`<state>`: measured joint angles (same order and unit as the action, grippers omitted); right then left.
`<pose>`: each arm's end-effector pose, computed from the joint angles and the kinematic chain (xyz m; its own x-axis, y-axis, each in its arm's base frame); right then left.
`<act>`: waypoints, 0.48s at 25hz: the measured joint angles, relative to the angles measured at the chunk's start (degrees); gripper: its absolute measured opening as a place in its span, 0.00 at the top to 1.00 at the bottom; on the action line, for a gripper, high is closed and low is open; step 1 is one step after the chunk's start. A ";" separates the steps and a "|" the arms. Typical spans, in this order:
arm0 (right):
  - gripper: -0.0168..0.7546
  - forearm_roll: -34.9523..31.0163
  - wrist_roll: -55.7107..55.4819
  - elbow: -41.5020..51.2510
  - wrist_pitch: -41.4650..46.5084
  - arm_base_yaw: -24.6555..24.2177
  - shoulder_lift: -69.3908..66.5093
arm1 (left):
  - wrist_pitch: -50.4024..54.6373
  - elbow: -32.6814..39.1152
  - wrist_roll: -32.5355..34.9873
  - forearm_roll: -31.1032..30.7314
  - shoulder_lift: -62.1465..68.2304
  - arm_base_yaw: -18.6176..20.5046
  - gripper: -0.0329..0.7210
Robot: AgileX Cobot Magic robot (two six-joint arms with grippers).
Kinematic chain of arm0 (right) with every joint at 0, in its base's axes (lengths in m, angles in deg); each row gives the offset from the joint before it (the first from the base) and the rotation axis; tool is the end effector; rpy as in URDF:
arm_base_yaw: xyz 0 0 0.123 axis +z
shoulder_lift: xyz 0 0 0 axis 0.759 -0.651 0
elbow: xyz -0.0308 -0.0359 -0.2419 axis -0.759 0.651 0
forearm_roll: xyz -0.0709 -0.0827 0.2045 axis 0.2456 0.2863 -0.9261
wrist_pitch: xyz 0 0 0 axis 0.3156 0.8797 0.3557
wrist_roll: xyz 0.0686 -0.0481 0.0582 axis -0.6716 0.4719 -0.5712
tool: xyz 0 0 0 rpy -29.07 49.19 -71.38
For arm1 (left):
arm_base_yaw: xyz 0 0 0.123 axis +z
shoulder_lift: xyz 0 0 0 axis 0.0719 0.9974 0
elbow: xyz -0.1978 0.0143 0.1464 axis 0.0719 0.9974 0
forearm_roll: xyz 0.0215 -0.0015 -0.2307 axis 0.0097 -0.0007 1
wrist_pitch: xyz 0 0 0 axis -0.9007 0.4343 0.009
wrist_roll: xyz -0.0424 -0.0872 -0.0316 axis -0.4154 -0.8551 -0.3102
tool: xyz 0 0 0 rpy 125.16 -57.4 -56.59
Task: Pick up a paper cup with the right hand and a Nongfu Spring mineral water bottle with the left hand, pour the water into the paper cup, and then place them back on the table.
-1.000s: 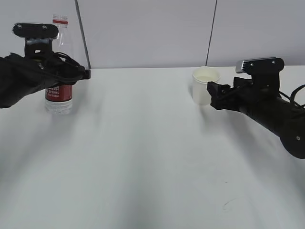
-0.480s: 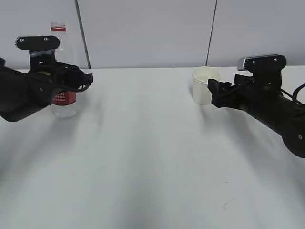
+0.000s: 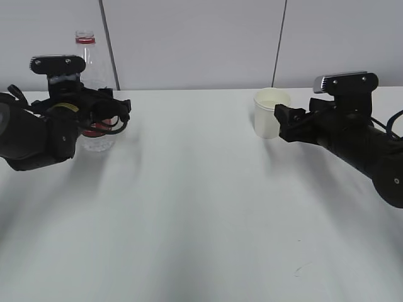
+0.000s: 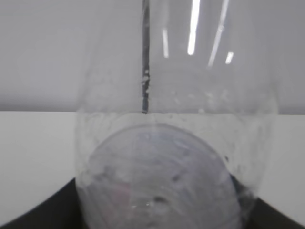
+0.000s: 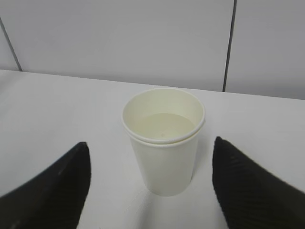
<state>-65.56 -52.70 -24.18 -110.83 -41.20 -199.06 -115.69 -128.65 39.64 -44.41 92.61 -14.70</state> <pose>0.3454 0.0566 0.1209 -0.2105 -0.0107 -0.9775 -0.2031 0.9786 0.0330 0.3914 -0.1029 0.1183 -0.2185 -0.0168 -0.9757 0.0301 0.9993 -0.0240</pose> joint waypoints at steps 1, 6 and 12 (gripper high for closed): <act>0.21 0.00 0.00 0.00 0.00 0.00 0.00 | -0.36 0.00 -0.54 0.00 0.05 0.00 0.44; 0.21 0.00 0.00 0.00 0.00 0.00 0.00 | -2.78 -0.22 -2.25 -0.32 1.31 0.00 0.44; 0.21 0.00 0.00 0.00 0.00 0.00 0.00 | -5.51 -0.68 -2.42 -1.05 2.92 0.00 0.44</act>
<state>-65.56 -52.70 -24.18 -110.83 -41.20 -199.06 -121.20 -129.33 37.22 -45.47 95.53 -14.70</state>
